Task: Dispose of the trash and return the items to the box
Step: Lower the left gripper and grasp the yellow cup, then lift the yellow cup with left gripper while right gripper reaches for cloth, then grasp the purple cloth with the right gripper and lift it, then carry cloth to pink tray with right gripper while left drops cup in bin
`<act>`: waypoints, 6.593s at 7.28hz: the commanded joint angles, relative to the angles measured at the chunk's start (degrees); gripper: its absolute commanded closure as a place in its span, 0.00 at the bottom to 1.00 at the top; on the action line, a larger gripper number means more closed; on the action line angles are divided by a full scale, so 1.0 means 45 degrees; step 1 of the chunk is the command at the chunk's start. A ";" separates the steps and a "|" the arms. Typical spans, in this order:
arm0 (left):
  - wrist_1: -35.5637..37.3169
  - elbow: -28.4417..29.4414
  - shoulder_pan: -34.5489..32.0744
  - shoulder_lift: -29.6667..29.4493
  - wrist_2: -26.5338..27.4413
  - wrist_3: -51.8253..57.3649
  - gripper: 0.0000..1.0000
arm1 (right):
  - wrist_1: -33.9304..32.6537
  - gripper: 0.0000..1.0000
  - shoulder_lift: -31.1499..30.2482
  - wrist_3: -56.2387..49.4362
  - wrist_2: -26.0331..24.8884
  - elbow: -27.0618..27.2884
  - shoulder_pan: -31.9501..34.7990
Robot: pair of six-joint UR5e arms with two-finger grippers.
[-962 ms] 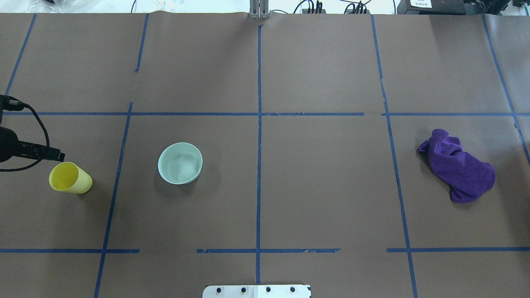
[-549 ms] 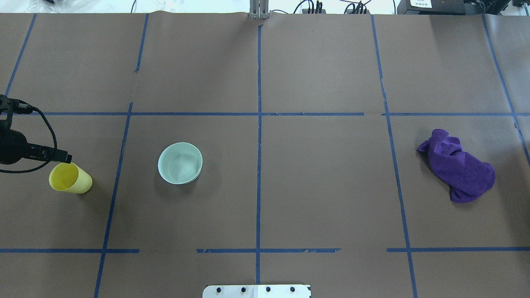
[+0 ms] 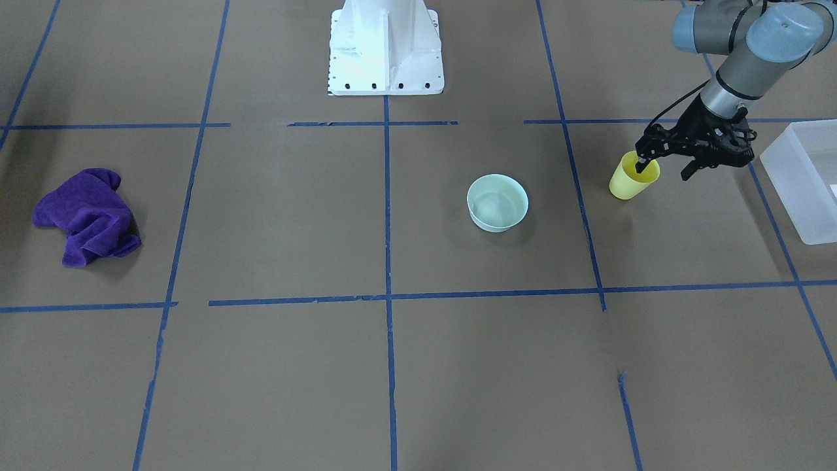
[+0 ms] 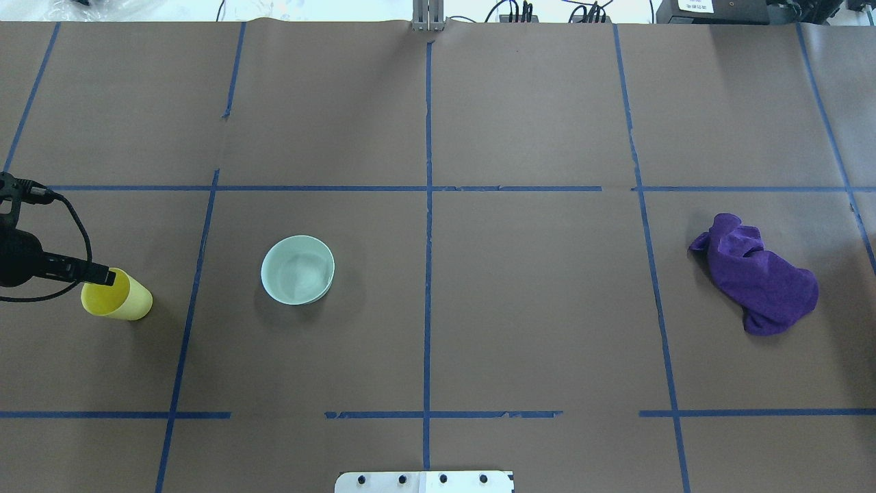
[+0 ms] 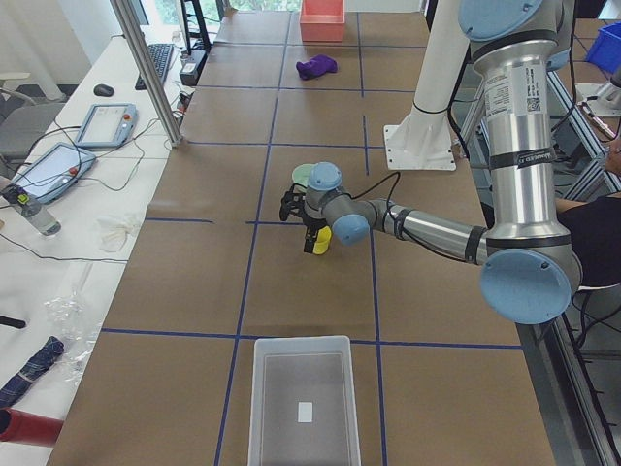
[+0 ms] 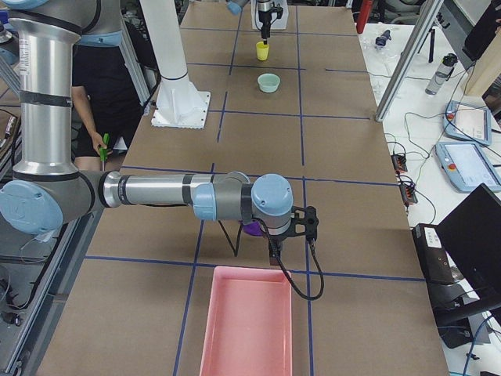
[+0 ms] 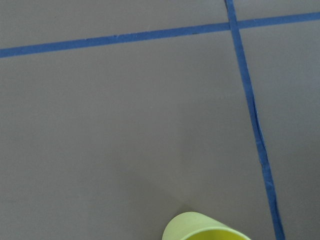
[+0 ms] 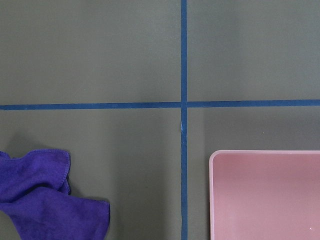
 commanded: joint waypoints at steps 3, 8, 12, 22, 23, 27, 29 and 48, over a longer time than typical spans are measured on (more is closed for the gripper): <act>0.0026 0.0207 0.0349 0.0062 0.0019 -0.0012 0.02 | -0.0001 0.00 -0.0002 0.0000 0.0004 -0.0020 0.0000; 0.0104 0.0402 0.0506 -0.0035 -0.0040 -0.0071 0.85 | -0.0001 0.00 -0.0002 -0.0019 -0.0015 -0.0040 0.0000; 0.0162 -0.0296 0.0040 0.0158 -0.0157 -0.0247 1.00 | -0.0001 0.00 -0.0002 -0.0039 0.0004 -0.0001 0.0000; 0.6468 -0.1787 -0.8117 -0.1089 -0.1192 1.0208 1.00 | 0.4881 0.00 0.1457 1.2181 -0.4447 0.0453 -0.9740; 0.6472 -0.1592 -0.8571 -0.0993 -0.1153 1.1189 1.00 | 0.4882 0.00 0.1482 1.2149 -0.4661 0.0236 -1.0055; 0.6452 -0.1046 -0.8810 -0.0895 -0.1153 1.2463 1.00 | 0.4824 0.85 0.1640 1.1974 -0.4664 -0.0060 -1.0079; 0.6394 -0.0363 -0.8869 -0.0934 -0.1133 1.2917 1.00 | 0.4823 1.00 0.1542 1.1915 -0.4664 0.0038 -0.9708; 0.3503 0.6086 -0.9733 -0.0034 -0.4591 1.2570 1.00 | -0.1368 1.00 0.1093 0.5743 -0.1207 0.4570 -0.1602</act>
